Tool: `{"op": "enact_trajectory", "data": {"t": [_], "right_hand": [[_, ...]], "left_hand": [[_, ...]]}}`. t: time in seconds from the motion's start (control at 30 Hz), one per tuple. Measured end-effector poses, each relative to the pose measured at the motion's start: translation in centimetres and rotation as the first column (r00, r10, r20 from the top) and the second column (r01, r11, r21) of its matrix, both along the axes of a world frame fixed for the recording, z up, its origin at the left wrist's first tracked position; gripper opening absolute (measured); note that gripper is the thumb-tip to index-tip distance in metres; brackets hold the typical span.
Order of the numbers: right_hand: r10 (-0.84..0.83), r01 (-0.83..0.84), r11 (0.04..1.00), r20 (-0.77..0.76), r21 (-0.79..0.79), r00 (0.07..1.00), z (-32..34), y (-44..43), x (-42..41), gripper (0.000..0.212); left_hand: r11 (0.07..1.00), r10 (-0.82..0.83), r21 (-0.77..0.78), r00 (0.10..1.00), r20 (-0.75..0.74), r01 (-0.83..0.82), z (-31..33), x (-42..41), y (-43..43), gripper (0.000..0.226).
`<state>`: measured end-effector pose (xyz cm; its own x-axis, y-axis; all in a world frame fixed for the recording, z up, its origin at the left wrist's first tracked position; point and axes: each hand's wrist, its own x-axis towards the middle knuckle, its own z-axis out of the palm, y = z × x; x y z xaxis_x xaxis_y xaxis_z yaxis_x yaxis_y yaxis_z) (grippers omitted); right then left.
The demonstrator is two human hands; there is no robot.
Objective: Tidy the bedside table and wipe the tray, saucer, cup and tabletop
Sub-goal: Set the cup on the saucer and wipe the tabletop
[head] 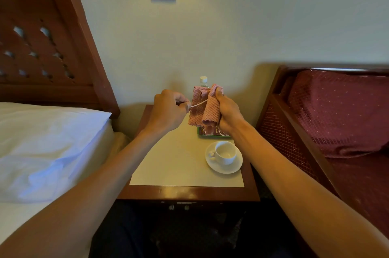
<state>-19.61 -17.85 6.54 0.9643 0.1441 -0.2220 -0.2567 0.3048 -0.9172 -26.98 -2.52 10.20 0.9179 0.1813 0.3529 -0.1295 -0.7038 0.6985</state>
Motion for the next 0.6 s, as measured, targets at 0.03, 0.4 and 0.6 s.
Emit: {"op": "enact_trajectory", "data": {"t": [0.03, 0.4, 0.6], "right_hand": [[0.000, 0.000, 1.000, 0.007, 0.017, 1.000, 0.1, -0.1, 0.1, 0.045], [0.089, -0.089, 0.996, 0.073, -0.006, 0.993, 0.6, 0.1, -0.3, 0.041], [0.163, -0.083, 0.945, 0.236, -0.316, 0.958, 1.2, -0.5, -0.6, 0.042]], "left_hand": [[1.000, -0.001, -0.009, 1.000, -0.004, 0.001, -0.1, 0.0, -0.2, 0.016], [0.997, -0.064, 0.035, 0.998, 0.008, 0.063, 0.9, 0.4, -1.2, 0.012], [0.985, -0.118, 0.118, 0.991, -0.061, 0.124, 2.3, 0.4, -0.7, 0.011]]}}
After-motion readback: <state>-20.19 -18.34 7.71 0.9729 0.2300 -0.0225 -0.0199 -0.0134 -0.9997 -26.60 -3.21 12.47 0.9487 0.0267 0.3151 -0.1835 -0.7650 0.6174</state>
